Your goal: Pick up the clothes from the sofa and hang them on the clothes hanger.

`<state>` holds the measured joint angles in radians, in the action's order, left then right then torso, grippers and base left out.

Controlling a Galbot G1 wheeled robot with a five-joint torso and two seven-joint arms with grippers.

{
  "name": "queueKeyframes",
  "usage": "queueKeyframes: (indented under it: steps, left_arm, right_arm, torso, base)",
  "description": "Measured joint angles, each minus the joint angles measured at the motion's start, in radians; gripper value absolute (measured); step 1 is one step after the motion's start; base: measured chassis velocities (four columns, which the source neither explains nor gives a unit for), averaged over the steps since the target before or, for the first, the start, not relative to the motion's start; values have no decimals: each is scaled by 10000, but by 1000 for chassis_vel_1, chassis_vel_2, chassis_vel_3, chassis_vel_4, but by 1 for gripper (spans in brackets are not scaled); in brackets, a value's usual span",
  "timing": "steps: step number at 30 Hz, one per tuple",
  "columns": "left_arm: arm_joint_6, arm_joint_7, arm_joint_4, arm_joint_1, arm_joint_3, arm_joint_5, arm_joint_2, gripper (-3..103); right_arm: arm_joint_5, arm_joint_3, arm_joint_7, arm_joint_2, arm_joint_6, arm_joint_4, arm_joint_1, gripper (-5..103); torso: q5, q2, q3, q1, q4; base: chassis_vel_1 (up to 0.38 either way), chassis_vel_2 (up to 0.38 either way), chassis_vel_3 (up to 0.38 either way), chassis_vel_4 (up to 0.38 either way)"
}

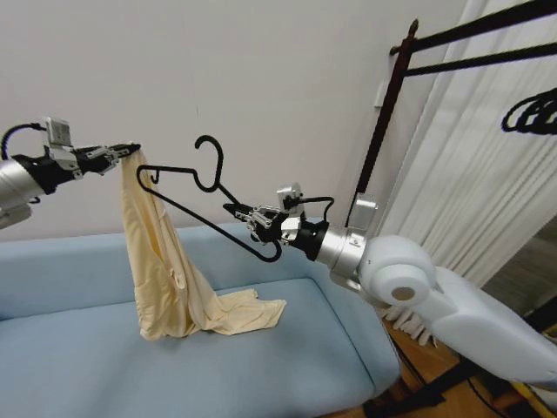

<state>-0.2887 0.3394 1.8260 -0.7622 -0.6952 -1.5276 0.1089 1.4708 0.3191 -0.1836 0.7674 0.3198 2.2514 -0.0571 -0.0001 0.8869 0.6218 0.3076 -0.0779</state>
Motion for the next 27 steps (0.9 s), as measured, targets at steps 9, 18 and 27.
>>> queueKeyframes:
  steps: [9,18,27]
  left_arm:
    - [0,93,163,-71,-240,6,52,1]
    - [0,120,0,-184,-437,-5,12,1]
    - [32,122,15,-156,-412,-11,9,1]
  right_arm:
    - [-511,711,-115,390,-23,-291,113,2]
    - [-663,331,61,-521,180,64,-418,2]
    - [-906,105,108,-861,206,440,-885,2]
  torso:
    - [1,0,-1,0,0]
    - [2,-1,-1,0,-4]
    - [2,0,0,0,2]
  base:
    - [0,0,0,0]
    - [0,0,0,0]
    - [0,0,0,0]
